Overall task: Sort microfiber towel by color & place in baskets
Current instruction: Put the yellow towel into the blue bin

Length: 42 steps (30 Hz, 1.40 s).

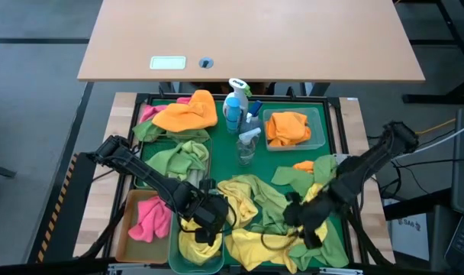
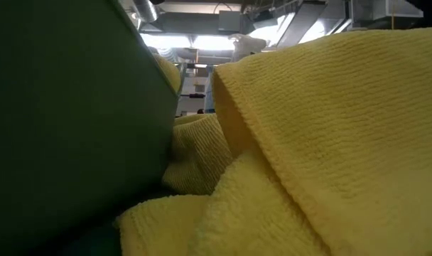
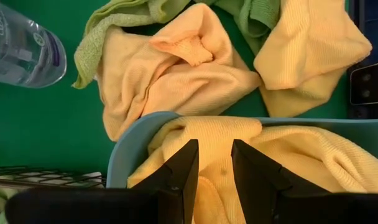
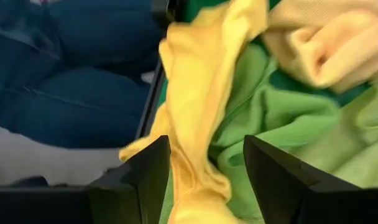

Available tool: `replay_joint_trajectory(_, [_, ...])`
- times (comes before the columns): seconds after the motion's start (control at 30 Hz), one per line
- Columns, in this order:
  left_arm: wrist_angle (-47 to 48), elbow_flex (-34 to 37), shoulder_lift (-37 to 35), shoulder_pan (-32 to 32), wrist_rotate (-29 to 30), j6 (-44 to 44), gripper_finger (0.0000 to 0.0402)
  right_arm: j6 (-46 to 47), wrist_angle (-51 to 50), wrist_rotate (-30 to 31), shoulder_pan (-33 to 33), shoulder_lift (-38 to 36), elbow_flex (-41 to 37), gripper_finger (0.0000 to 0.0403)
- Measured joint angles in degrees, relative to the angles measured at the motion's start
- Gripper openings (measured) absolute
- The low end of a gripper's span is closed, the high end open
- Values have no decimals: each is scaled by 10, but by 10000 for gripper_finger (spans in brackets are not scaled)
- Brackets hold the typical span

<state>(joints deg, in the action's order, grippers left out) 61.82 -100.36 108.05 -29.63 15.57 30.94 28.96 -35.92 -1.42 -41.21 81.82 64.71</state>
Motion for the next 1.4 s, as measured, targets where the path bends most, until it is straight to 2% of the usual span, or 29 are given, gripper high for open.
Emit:
replay_joint_trajectory(0.33, [-38,0,0,-2,0,0,92,8,5,68,-51,99,0,202])
replay_joint_trajectory(0.7, [-61,0,0,-2,0,1,92,7,27,32,-49,137,0,194])
replay_joint_trajectory(0.87, [-62,0,0,-3,0,1,92,6,29,27,-49,140,0,140])
replay_joint_trajectory(1.1, [-63,0,0,-3,0,0,92,6,29,18,-49,140,0,16])
replay_joint_trajectory(1.23, [-75,0,0,-3,0,-14,92,4,17,19,-48,137,9,21])
replay_joint_trajectory(1.4, [-115,0,-1,-4,1,-32,92,-45,-56,33,-37,132,66,15])
